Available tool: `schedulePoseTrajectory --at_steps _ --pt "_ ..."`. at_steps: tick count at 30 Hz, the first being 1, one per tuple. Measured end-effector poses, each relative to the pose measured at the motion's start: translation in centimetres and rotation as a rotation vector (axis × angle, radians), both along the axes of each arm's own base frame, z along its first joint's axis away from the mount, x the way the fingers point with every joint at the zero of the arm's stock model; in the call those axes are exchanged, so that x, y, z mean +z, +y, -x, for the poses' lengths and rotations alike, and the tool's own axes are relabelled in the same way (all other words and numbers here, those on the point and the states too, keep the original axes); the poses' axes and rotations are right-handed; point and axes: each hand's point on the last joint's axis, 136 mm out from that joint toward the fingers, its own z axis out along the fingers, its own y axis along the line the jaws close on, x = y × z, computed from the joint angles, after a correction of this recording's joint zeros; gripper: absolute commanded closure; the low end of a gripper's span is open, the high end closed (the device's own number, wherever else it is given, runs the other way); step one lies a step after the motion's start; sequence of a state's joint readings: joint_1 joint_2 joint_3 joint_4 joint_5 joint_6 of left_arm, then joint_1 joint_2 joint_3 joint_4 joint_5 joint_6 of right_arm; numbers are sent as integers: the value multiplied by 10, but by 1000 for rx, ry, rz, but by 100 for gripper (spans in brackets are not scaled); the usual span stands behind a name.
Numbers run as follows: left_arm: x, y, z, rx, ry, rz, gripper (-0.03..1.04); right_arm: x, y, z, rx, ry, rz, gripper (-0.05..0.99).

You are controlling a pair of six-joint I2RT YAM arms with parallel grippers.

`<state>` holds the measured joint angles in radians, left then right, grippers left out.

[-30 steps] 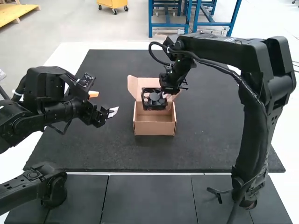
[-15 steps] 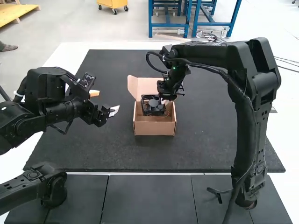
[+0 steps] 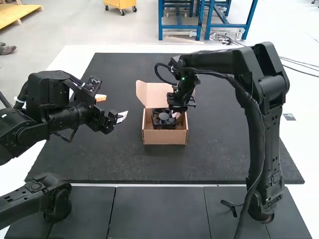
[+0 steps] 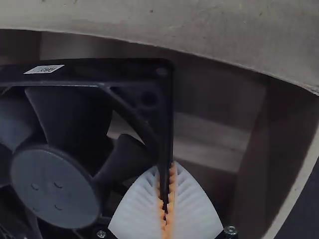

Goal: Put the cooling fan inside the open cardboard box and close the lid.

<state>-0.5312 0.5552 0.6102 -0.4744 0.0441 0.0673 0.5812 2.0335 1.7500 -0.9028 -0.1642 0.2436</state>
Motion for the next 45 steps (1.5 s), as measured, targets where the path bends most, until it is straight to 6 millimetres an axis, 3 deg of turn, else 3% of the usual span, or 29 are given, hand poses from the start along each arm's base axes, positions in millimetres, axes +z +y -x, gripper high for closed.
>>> schedulePoseTrajectory --at_steps 16,25,29,30,38,42,45 --pt "0 0 0 0 -1 0 4 -1 1 0 1 0 -4 96" --pt "0 0 0 0 -1 1 4 -24 0 1 1 44 24 96" --pt "1 0 0 0 -3 2 4 -25 0 1 1 44 24 95" --pt "1 0 0 0 -4 2 4 -25 1 0 1 40 22 93" --pt "2 1 -1 6 -8 1 4 -17 7 -3 -4 36 -8 32" --pt "6 1 -4 18 -28 8 4 -4 10 -4 8 42 -13 18" --pt "9 2 -6 28 -42 11 4 12 11 -5 19 40 -13 13"
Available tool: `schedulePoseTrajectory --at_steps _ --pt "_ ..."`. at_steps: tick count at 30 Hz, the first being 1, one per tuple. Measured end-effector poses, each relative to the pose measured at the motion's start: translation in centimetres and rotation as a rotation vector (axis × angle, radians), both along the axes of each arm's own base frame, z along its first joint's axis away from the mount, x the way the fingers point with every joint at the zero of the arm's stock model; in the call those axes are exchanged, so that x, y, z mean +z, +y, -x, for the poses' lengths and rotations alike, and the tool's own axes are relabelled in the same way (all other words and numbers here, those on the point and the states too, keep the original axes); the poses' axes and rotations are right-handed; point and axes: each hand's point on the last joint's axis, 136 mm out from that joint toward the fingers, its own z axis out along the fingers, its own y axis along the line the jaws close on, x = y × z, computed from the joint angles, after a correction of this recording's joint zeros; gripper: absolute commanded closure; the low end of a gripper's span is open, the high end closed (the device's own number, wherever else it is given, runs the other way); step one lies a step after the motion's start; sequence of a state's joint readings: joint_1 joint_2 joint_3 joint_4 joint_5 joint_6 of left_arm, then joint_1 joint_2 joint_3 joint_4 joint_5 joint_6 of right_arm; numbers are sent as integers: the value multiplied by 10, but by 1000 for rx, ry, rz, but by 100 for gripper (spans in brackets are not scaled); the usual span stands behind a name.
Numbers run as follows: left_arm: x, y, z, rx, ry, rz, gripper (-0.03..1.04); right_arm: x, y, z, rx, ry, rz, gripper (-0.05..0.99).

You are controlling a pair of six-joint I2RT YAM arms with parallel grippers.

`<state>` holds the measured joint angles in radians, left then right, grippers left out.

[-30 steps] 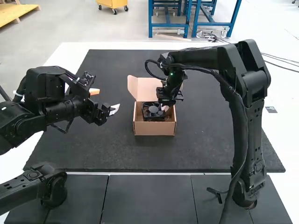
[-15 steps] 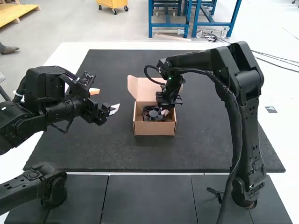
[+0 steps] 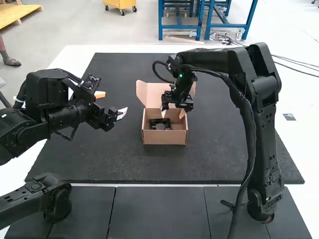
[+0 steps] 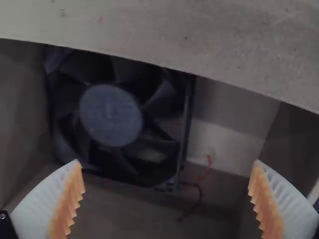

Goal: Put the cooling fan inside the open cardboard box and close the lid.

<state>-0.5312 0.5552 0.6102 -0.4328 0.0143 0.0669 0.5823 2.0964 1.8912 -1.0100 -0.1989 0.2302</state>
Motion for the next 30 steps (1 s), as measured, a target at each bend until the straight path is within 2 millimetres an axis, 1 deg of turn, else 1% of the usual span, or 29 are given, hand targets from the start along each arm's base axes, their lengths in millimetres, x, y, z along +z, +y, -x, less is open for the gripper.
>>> schedulePoseTrajectory --at_steps 1,5,7,9,12,15,17,19,22,24,27,30 --pt "1 1 -1 5 -3 0 4 7 1 -1 3 -2 -1 11" --pt "2 4 -4 25 -9 -4 4 34 11 -14 11 -72 -54 9" --pt "1 5 -6 35 -3 -10 4 47 11 -13 14 -92 -71 8" --pt "2 6 -11 49 4 -15 4 64 8 -10 20 -117 -87 6" --pt "9 6 -21 70 8 -16 4 93 -1 -1 47 -152 -103 5" --pt "14 6 -33 96 22 -8 4 120 -10 -4 54 -246 -147 3" --pt "15 6 -41 113 41 -1 4 132 -21 -8 46 -314 -173 3" --pt "12 5 -48 129 66 4 4 138 -33 -8 36 -368 -183 3" --pt "2 1 -57 148 114 11 4 139 -50 -4 24 -439 -187 4" --pt "-6 -1 -63 160 146 15 4 137 -56 -3 22 -494 -196 4" --pt "-21 -3 -71 188 203 17 4 134 -59 -4 17 -594 -227 4" --pt "-32 -4 -79 221 238 24 4 125 -64 -4 9 -653 -246 3"
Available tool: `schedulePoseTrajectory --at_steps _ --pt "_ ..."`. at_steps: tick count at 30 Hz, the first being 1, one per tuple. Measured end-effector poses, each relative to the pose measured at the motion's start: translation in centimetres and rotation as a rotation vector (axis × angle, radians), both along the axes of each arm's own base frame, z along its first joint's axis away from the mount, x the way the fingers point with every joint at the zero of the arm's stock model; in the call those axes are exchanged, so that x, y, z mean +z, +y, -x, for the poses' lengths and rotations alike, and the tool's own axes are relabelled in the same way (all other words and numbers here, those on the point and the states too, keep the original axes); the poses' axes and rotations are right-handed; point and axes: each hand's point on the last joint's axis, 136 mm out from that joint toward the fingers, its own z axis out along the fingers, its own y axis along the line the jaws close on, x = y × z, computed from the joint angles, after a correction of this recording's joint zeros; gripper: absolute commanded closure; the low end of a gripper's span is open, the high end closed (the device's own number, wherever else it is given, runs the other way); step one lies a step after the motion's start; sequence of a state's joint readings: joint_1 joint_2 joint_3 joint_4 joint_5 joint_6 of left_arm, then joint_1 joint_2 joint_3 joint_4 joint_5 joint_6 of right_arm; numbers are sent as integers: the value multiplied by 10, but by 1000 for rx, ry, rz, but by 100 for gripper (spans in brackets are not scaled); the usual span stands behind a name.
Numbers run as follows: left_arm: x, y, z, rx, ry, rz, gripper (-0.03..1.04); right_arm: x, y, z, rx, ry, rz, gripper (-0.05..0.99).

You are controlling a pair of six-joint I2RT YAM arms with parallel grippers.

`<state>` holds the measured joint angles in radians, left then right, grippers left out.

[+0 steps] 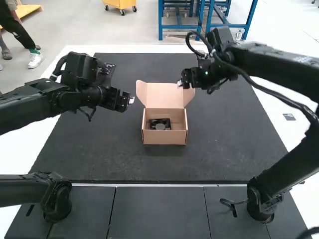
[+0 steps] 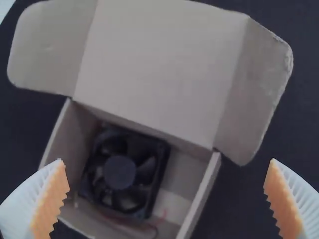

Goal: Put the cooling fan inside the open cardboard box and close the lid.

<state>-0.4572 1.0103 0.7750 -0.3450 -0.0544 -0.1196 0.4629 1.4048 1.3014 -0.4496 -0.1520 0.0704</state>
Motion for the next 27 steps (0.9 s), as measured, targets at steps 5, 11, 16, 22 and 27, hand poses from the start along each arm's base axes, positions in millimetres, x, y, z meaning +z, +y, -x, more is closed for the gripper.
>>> schedulePoseTrajectory --at_steps 5,11,16,22,27 --pt "-5 13 -21 119 13 19 4 -18 -9 -12 -22 -51 -13 3" --pt "-3 41 -60 259 -33 11 4 -21 -15 -40 -62 -99 -42 3" --pt "-22 58 -77 322 -8 -15 4 -32 -18 -48 -75 -83 -35 3" --pt "-22 58 -89 337 -41 -2 4 -40 -29 -71 -117 -73 -28 3" --pt "-27 56 -95 338 -43 -1 4 -41 -28 -82 -124 -73 -28 3"
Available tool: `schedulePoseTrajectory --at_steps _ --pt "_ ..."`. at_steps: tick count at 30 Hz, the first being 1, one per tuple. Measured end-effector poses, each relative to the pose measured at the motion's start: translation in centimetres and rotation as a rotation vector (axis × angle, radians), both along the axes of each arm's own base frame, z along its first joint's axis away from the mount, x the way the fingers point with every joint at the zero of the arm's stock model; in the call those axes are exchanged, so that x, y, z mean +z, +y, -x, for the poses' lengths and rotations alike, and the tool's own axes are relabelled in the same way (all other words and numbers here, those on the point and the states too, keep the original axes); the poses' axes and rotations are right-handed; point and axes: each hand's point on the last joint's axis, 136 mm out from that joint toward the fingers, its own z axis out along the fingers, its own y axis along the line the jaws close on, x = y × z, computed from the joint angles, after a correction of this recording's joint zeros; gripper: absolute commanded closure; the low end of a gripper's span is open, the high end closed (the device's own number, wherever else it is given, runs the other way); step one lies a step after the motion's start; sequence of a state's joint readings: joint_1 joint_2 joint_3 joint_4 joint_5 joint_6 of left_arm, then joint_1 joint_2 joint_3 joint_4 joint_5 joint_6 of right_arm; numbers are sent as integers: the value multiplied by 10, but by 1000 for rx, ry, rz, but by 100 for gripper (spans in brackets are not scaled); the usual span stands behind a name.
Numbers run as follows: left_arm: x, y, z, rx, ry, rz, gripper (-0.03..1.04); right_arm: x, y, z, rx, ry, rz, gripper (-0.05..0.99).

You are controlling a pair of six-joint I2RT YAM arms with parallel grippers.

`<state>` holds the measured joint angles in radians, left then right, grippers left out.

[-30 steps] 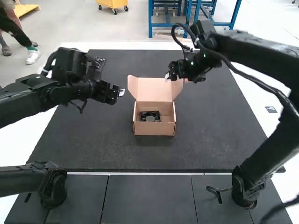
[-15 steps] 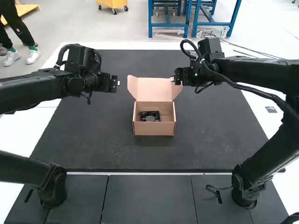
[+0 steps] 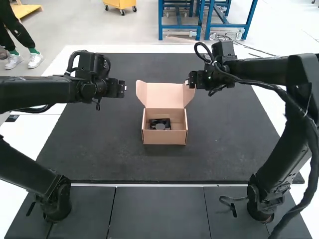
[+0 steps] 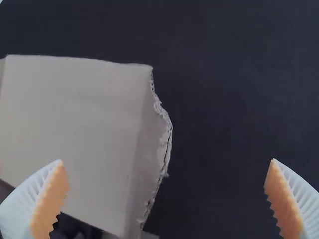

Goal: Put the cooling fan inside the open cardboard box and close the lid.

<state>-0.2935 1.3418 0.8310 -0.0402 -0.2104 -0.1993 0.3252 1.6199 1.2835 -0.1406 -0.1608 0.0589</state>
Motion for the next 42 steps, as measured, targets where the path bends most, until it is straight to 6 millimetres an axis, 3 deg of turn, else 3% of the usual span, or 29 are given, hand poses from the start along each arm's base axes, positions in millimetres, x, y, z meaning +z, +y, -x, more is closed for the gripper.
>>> schedulePoseTrajectory --at_steps 8,20,42 --pt "-9 -3 -9 0 6 -2 4 0 4 -9 5 13 -1 3" --pt "-6 -10 -32 -1 -16 5 4 -10 4 1 16 81 11 5" --pt "-7 -22 -44 -45 -15 20 4 -9 15 9 59 127 -45 12"
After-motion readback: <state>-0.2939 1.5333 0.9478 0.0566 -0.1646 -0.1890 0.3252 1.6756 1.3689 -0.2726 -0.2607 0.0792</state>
